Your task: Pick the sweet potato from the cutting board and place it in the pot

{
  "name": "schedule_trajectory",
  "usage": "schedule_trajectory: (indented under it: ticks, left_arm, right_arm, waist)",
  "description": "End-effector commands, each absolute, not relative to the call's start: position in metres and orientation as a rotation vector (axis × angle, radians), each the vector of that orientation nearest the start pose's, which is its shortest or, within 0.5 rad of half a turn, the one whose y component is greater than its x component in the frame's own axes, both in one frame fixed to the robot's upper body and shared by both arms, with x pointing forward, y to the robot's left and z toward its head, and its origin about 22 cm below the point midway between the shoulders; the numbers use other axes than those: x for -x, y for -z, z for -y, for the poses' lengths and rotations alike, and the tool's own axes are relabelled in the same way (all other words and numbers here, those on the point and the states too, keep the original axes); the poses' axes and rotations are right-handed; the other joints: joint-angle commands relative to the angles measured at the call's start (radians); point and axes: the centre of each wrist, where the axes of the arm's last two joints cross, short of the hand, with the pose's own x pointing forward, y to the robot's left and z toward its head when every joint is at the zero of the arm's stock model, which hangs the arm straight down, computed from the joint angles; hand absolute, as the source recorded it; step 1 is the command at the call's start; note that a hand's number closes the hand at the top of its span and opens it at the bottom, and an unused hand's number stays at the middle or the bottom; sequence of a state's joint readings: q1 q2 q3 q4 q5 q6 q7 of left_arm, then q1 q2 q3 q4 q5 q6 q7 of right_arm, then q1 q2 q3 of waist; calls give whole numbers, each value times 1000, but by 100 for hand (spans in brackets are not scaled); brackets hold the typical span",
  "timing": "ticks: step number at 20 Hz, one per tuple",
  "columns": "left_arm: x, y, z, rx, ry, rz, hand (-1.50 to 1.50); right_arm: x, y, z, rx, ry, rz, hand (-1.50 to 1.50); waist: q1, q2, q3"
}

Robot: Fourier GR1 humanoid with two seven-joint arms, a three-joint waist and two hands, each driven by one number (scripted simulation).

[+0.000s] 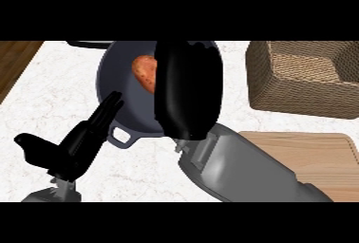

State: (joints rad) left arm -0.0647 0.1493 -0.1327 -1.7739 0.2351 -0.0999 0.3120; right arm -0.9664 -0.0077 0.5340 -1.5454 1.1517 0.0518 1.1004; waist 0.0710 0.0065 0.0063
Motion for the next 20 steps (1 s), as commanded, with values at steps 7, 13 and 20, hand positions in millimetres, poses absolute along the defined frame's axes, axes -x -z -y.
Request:
schedule_trajectory:
  ticks: [7,13,20]
  left_arm:
    - [-253,-34,-197,321,214,1356,0]
    - [-249,-45,-192,344,258,1372,0]
    - [-247,-48,-187,364,289,1366,0]
  right_arm:
    - [-349,-216,-19,1142,-553,1618,150]
    - [-380,-181,-16,1132,-600,1514,150]
    - [-392,-185,3,855,-235,1597,-150]
  waist:
    - [21,31,-10]
    - [55,32,-10]
    - [74,47,-5]
